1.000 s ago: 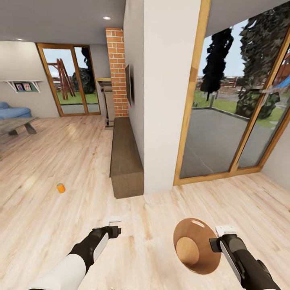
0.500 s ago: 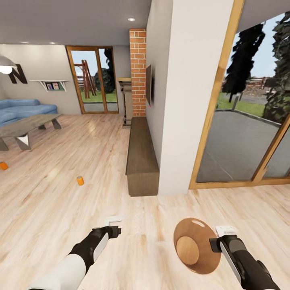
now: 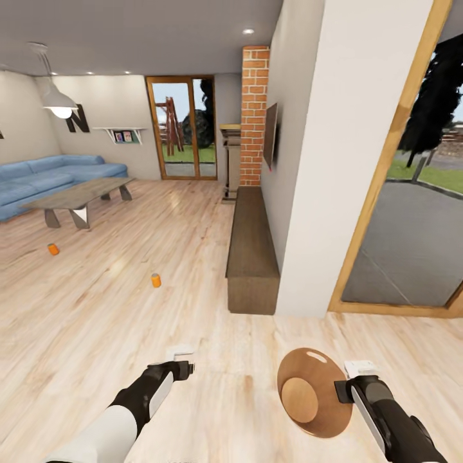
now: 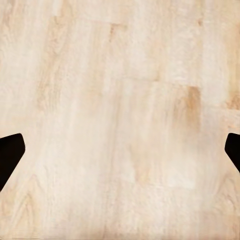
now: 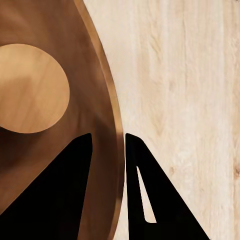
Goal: Put the three can of soda from the living room inside the tash can in the kitchen.
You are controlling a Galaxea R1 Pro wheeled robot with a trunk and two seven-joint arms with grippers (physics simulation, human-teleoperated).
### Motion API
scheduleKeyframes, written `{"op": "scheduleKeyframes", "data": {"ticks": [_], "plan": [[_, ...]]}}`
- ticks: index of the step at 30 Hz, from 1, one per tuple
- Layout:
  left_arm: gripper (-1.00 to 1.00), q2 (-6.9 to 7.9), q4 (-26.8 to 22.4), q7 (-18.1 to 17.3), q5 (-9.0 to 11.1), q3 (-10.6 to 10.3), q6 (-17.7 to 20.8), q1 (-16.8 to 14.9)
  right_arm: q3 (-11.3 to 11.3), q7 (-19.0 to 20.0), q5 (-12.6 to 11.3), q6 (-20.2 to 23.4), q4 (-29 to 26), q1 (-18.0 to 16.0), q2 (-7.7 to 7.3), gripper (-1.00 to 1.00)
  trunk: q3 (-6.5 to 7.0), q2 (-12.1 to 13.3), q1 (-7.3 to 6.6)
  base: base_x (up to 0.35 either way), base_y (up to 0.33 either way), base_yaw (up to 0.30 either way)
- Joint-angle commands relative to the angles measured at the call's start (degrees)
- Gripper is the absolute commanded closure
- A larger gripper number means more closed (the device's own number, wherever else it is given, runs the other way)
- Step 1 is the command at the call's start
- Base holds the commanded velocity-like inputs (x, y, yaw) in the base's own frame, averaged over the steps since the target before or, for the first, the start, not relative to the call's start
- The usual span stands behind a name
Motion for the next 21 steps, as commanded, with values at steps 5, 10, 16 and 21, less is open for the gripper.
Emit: {"op": "scheduleKeyframes", "data": {"ticks": [5, 10, 16, 21], "plan": [[-1.0, 0.0, 0.0, -0.1, 0.0, 0.0, 0.0, 0.0, 0.0, 0.0, -0.2, 0.0, 0.0, 0.0, 0.0, 1.0, 0.01, 0.0, 0.0, 0.0, 0.0, 0.287], [-1.0, 0.0, -0.1, -0.1, 0.0, 0.0, -1.4, 0.1, 0.0, 0.0, -0.2, 0.0, 0.0, 0.0, -0.06, 1.0, 0.01, 0.0, 0.0, 0.0, 0.0, 0.287], [-1.0, 0.0, -0.1, -0.1, 0.0, -0.1, -1.8, 0.1, 0.0, 0.0, -0.2, 0.0, 0.0, 0.0, -0.08, 1.0, 0.01, 0.0, 0.0, 0.0, 0.0, 0.287], [-1.0, 0.0, -0.1, -0.1, 0.0, -0.1, -1.8, 0.1, 0.0, 0.0, -0.2, 0.0, 0.0, 0.0, -0.12, 1.0, 0.01, 0.0, 0.0, 0.0, 0.0, 0.287]]}}
